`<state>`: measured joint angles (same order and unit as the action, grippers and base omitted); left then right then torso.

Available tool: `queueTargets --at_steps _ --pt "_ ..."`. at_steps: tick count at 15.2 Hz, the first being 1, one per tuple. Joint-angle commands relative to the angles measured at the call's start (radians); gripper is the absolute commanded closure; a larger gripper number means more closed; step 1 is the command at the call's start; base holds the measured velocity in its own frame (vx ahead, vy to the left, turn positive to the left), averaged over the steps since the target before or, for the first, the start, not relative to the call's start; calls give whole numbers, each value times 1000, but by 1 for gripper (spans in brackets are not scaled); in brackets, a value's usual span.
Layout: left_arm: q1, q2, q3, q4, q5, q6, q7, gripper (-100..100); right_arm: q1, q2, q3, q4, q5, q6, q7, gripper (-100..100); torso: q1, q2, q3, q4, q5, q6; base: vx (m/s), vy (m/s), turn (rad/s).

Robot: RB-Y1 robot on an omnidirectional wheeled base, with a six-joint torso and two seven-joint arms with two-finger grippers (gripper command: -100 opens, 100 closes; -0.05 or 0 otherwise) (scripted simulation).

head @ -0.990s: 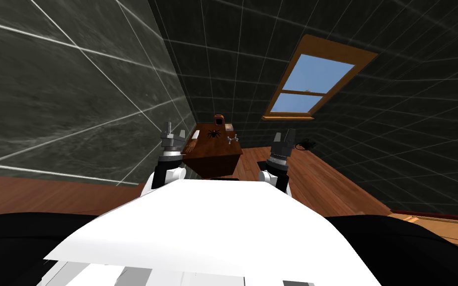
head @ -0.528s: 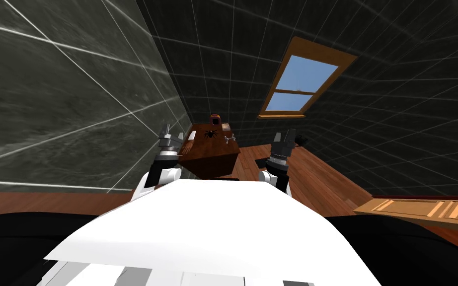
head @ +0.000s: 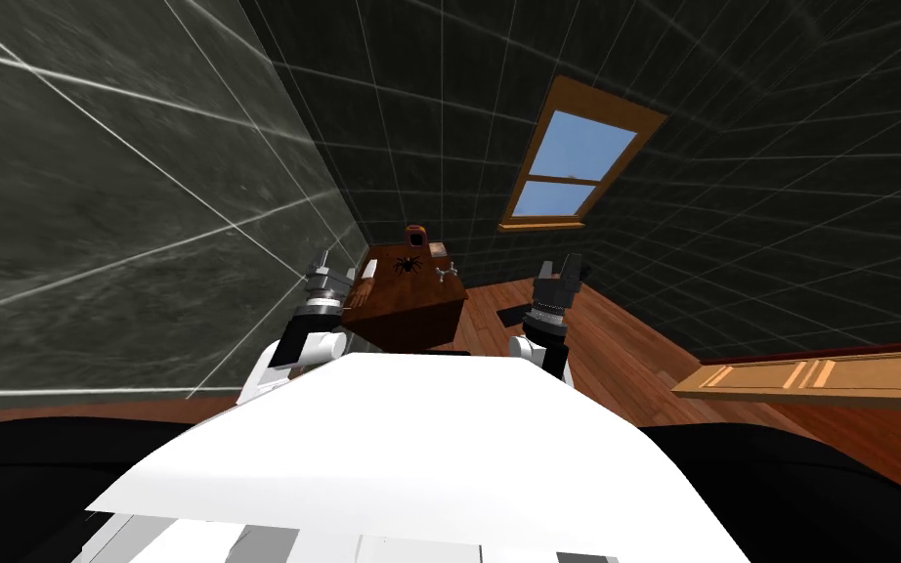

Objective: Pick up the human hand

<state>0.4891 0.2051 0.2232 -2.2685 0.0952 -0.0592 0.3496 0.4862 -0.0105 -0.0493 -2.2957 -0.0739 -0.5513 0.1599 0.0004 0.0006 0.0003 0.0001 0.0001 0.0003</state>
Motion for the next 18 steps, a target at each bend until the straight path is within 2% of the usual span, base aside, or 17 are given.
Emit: queueTargets --at_steps 1,2,3,5,6,8,9,11,12,14,15,18 --pt "-2 6 19 5 7 49 33 -100 0 0 0 0 0 0 0 0 0 0 0 0 0 0 -9 0 -145" --pt "-2 6 19 5 7 49 33 -100 0 0 0 0 0 0 0 0 0 0 0 0 0 0 -7 3 -56" --pt "2 14 48 11 19 87 76 -100 0 0 0 0 0 0 0 0 0 0 0 0 0 0 -7 -2 -169" --pt "2 14 48 11 19 105 77 -100 0 0 0 0 0 0 0 0 0 0 0 0 0 0 -13 4 -87" --pt "5 21 77 16 30 136 116 -100 0 0 0 0 0 0 0 0 0 0 0 0 0 0 -17 1 -141" --pt "5 21 77 16 30 162 122 -100 0 0 0 0 0 0 0 0 0 1 0 0 0 0 -16 4 -105" --pt "8 28 107 22 42 192 163 -100 0 0 0 0 0 0 0 0 0 0 0 0 0 0 -17 1 -116" --pt "8 28 107 22 42 221 168 -100 0 0 0 0 0 0 0 0 0 1 0 0 0 0 -16 0 -112" --pt "11 34 137 28 54 251 210 -100 0 0 0 0 0 0 0 0 0 0 0 0 0 0 -23 2 -170" --pt "11 34 137 28 54 281 215 -100 0 0 0 0 0 0 0 0 0 1 1 0 0 0 -16 2 -116" --pt "15 39 169 34 67 310 258 -100 0 0 0 0 0 0 0 0 0 1 0 0 0 0 -14 -1 -116" --pt "15 39 169 34 67 343 263 -100 0 0 0 0 0 0 0 0 0 0 0 0 0 0 -8 -3 -83"
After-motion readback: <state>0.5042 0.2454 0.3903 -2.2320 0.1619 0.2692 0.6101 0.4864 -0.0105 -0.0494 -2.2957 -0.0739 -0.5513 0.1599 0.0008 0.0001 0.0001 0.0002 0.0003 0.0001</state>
